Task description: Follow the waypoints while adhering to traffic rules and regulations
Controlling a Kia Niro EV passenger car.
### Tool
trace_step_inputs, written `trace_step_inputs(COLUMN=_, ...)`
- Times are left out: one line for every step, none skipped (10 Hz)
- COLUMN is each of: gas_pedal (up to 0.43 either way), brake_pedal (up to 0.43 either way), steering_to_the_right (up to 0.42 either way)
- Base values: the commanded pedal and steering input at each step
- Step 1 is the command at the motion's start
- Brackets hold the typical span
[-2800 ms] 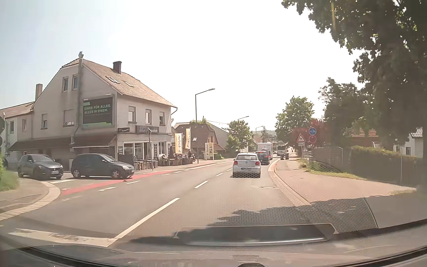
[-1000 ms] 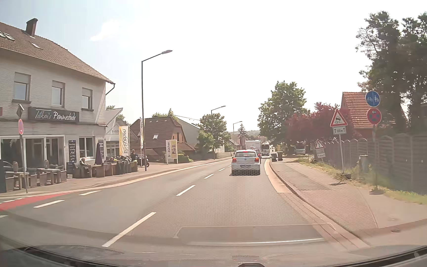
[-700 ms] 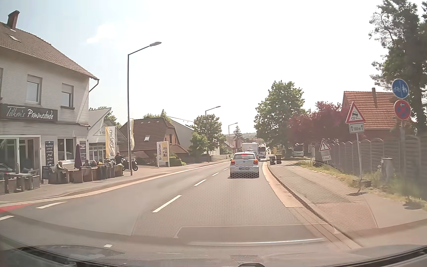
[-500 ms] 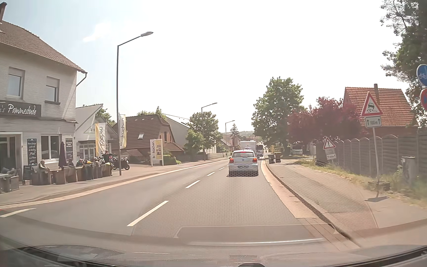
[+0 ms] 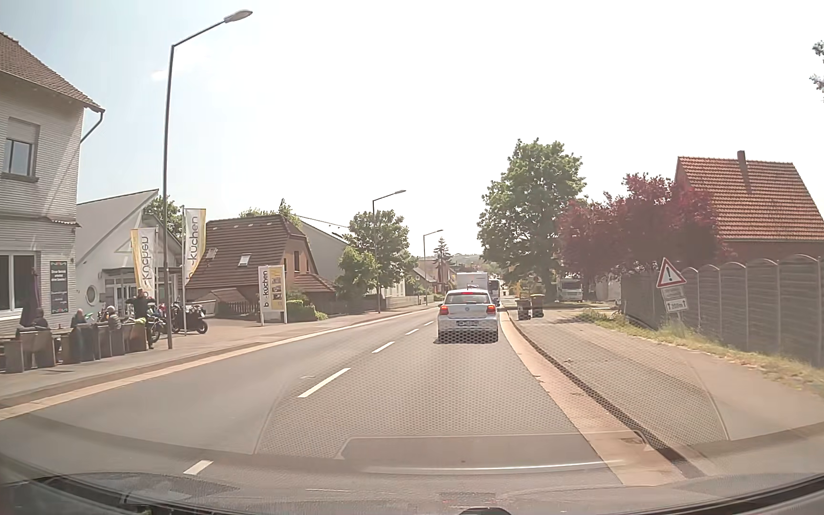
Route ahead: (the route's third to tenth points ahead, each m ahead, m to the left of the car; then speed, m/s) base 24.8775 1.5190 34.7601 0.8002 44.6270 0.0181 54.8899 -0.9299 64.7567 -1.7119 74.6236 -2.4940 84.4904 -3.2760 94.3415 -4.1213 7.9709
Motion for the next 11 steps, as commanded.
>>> trace_step_inputs(gas_pedal=0.000, brake_pedal=0.000, steering_to_the_right=0.012)
trace_step_inputs(gas_pedal=0.000, brake_pedal=0.000, steering_to_the_right=0.011)
trace_step_inputs(gas_pedal=0.000, brake_pedal=0.012, steering_to_the_right=0.011)
trace_step_inputs(gas_pedal=0.000, brake_pedal=0.037, steering_to_the_right=0.010)
trace_step_inputs(gas_pedal=0.000, brake_pedal=0.055, steering_to_the_right=0.010)
trace_step_inputs(gas_pedal=0.000, brake_pedal=0.067, steering_to_the_right=0.010)
trace_step_inputs(gas_pedal=0.000, brake_pedal=0.073, steering_to_the_right=0.010)
trace_step_inputs(gas_pedal=0.000, brake_pedal=0.079, steering_to_the_right=0.010)
trace_step_inputs(gas_pedal=0.000, brake_pedal=0.091, steering_to_the_right=0.012)
trace_step_inputs(gas_pedal=0.000, brake_pedal=0.122, steering_to_the_right=0.014)
trace_step_inputs(gas_pedal=0.000, brake_pedal=0.134, steering_to_the_right=0.018)
